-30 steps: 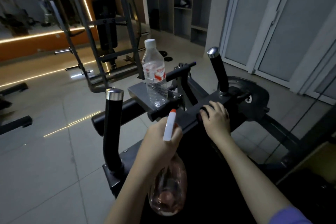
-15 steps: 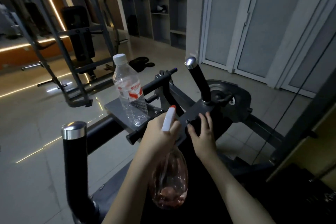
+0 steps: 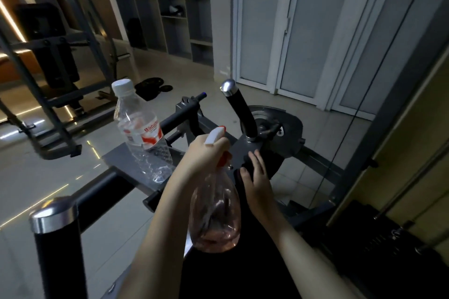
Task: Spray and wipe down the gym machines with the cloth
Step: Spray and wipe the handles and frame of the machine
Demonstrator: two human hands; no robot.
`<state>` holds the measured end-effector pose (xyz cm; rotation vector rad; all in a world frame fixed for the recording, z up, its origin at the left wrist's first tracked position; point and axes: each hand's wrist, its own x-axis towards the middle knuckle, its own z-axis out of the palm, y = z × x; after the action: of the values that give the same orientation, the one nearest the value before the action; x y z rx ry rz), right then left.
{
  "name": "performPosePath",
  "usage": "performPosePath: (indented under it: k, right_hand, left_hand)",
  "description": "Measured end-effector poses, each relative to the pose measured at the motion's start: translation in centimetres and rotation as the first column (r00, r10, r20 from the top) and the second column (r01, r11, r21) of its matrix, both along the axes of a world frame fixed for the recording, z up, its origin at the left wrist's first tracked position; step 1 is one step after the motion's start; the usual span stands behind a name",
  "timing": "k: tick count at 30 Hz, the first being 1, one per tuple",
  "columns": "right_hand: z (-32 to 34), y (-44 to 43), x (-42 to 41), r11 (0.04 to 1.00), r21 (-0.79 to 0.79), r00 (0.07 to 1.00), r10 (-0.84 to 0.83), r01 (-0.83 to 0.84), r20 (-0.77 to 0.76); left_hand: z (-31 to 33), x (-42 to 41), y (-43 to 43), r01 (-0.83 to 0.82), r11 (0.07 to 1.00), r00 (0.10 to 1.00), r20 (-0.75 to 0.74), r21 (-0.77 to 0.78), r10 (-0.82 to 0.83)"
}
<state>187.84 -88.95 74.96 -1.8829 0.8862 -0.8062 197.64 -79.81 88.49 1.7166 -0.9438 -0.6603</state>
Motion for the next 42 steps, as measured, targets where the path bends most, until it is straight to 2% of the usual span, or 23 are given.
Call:
performPosePath:
  k: [3,7,10,16,20,23,26,29,34,39,42]
  right_hand:
    - [-0.1,-0.1,0.2,0.996,0.004,0.996,-0.09,0.09,0.002]
    - [0.4,-0.6,0.3,0.957,0.134,0.963,-0.266,0.258,0.046]
    - [0.7,-1.4,0.3,0.947,0.164,0.959,-0.283,0.274,0.027]
    - [0.7,-2.8,-0.9,0.955,0.187,0.97,-0.24,0.229,0.035]
    - [0.6,-3.7,-1.8,0.933,0.211,0.945,-0.315,0.292,0.085]
    - [0.9,-4.7,-2.0,0.908,0.295,0.928,-0.347,0.297,0.135]
    - [1.0,-5.8,-2.0,0.828,0.48,0.888,-0.419,0.289,0.188]
    - [1.0,-6.6,-2.3,0.757,0.602,0.859,-0.462,0.253,0.221]
    - [0.8,-7.4,-2.7,0.697,0.681,0.836,-0.496,0.222,0.234]
    - [0.6,-7.5,-2.9,0.687,0.695,0.83,-0.503,0.214,0.242]
    - [0.8,-7.5,-3.1,0.675,0.713,0.829,-0.499,0.192,0.25]
  left_hand:
    - [1.0,1.1,-0.8,0.036,0.998,0.998,-0.042,-0.049,-0.039]
    - [1.5,1.9,-1.9,0.028,0.998,0.992,-0.118,-0.054,-0.034]
    - [1.9,2.4,-2.5,0.03,0.998,0.991,-0.126,-0.058,-0.037]
    - [1.4,2.3,-3.6,0.022,0.992,1.0,0.004,-0.126,-0.021]
    - [1.0,1.7,-4.9,-0.04,0.992,0.995,0.091,-0.117,0.051]
    - [0.9,1.3,-5.8,-0.08,0.994,0.981,0.171,-0.08,0.093]
    - [1.0,1.1,-6.6,-0.069,0.997,0.972,0.222,-0.022,0.072]
    - [1.1,1.0,-7.2,-0.059,0.998,0.969,0.242,0.009,0.055]
    - [1.3,0.8,-8.4,-0.062,0.995,0.971,0.234,0.079,0.042]
    - [1.2,0.4,-9.8,-0.001,0.969,0.959,0.274,0.247,-0.069]
    - [0.9,0.2,-10.0,-0.024,0.959,0.958,0.28,0.281,-0.058]
